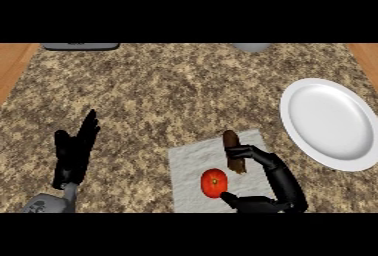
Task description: Pick the tomato from the placemat and place it in the plate
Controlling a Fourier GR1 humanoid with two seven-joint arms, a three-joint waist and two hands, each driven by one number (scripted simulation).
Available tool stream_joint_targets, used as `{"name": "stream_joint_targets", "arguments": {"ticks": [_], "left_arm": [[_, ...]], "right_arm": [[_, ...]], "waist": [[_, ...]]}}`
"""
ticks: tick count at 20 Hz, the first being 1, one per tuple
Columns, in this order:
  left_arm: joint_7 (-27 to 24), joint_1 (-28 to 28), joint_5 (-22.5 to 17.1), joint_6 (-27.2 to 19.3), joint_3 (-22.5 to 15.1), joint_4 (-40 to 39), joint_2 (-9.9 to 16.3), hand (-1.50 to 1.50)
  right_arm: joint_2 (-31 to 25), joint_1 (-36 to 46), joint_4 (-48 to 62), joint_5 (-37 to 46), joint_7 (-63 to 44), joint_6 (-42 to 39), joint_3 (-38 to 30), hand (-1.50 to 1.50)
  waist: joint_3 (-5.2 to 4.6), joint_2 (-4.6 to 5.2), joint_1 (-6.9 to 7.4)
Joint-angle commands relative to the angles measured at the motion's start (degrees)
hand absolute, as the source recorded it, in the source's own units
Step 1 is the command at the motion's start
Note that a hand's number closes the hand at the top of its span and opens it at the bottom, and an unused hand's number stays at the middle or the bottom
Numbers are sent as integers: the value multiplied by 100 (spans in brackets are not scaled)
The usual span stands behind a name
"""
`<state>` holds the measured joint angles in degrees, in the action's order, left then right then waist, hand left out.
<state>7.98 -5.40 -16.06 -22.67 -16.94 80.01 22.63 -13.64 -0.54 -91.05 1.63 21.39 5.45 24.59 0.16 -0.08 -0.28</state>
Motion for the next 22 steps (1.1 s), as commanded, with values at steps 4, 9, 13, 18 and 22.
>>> {"name": "stream_joint_targets", "arguments": {"ticks": [4, 9, 13, 18, 22], "left_arm": [[153, 146, 51, 94, -3, 330, 23, 0], [163, -32, 289, -131, -81, 90, -189, 0], [-75, 123, 317, -32, -76, -27, -294, 0], [257, 237, 283, 84, 24, 485, -12, 0], [-116, 594, 432, 88, -3, 409, -223, 0]], "right_arm": [[-831, 190, -4, 1130, -50, -275, 337, -150], [-1225, 597, -363, 2286, -1250, -157, 520, -150], [-1353, 1317, -881, 2431, -2493, -1119, 608, -150], [-1053, 1761, -681, 2429, -3688, -2206, 1022, -150], [-875, 1564, -1047, 2496, -4255, -2735, 1293, -150]], "waist": [[-21, -9, 46], [-27, -10, 7], [-30, -2, 37], [-23, -2, 146], [-20, -2, 64]]}}
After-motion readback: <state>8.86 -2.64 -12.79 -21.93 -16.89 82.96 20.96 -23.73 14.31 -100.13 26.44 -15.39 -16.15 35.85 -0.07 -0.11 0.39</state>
